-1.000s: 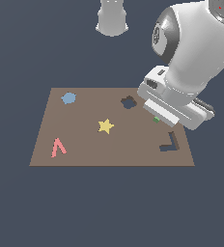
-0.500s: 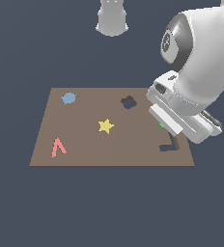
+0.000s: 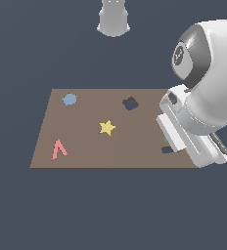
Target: Insert a designated object into the corresponding slot on a board.
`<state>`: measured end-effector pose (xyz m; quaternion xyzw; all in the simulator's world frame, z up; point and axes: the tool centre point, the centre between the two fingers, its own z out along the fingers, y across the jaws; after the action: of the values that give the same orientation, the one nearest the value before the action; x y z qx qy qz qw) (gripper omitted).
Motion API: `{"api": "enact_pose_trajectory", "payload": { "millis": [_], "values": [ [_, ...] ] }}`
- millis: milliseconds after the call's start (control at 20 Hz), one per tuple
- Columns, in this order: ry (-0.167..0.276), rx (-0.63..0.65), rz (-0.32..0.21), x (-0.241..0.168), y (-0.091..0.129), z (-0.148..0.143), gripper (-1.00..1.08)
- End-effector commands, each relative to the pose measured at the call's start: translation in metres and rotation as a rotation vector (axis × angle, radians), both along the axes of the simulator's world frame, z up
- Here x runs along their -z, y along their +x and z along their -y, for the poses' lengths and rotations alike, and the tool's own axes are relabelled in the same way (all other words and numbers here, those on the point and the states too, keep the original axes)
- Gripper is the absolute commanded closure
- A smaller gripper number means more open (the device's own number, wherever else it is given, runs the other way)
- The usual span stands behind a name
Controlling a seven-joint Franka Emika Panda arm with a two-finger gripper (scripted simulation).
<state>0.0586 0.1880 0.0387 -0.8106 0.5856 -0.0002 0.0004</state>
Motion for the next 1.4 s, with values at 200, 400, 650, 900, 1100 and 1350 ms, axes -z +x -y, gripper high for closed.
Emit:
{"api": "enact_pose_trajectory", "payload": {
  "millis": [200, 400, 650, 900, 1100, 1350],
  "values": [
    [0.0, 0.141, 0.0, -0.001, 0.022, 0.003, 1.08],
    [0.0, 0.193, 0.0, -0.002, 0.03, 0.005, 1.08],
    [0.0, 0.224, 0.0, -0.002, 0.035, 0.007, 1.08],
    [0.0, 0.224, 0.0, 0.0, 0.035, 0.008, 1.08],
    [0.0, 0.227, 0.0, 0.008, 0.036, 0.008, 1.08],
    [0.0, 0.227, 0.0, 0.008, 0.036, 0.008, -0.92]
  ]
}}
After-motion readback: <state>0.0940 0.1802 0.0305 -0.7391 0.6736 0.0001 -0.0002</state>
